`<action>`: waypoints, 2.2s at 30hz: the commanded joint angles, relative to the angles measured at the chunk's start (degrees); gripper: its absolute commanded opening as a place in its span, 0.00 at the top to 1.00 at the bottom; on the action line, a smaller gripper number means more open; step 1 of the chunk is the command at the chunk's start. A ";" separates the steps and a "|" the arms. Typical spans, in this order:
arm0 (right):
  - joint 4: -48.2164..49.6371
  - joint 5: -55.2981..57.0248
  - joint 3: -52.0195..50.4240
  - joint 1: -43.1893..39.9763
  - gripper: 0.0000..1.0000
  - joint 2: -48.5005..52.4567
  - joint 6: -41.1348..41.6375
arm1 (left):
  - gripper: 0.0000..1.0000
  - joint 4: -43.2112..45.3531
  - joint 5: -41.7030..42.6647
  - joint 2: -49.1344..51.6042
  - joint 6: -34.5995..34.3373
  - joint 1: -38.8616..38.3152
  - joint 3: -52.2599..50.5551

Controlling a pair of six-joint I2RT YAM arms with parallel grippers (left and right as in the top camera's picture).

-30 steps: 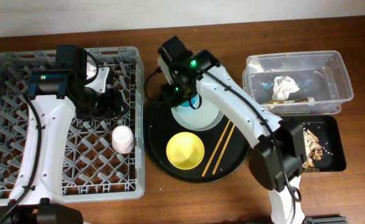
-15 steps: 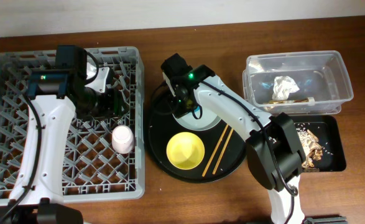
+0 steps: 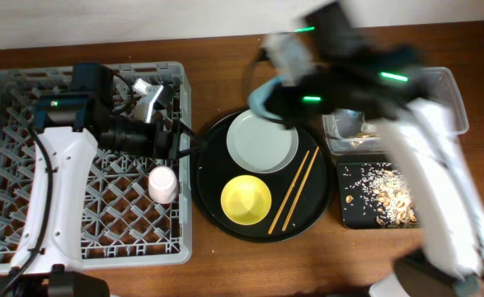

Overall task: Sort waste into correct bins and load items into the dishwasher rack
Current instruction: 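Lift the blue cup with the right gripper toward the left gripper, then grasp the blue cup with the left gripper and release the right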

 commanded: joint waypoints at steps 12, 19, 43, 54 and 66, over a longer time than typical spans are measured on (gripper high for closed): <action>-7.65 -47.12 -10.99 -7.23 0.96 -3.37 -32.33 | 0.03 -0.87 32.28 -1.73 16.92 -3.30 0.72; 6.86 -55.17 -24.74 -5.22 0.96 -3.17 -32.30 | 0.04 -0.87 34.21 -1.81 21.84 -5.27 0.72; 10.97 -51.28 -26.88 -3.98 0.96 -3.17 -31.58 | 0.34 -0.37 33.05 -1.81 29.44 -10.60 0.72; 10.86 -51.19 -26.84 -4.33 0.47 -3.26 -30.71 | 0.58 -0.24 30.21 -1.84 28.35 -9.97 0.72; 9.25 -42.66 -26.84 -14.93 0.01 -4.31 -19.65 | 0.70 1.95 -1.77 -2.47 -0.52 5.62 0.81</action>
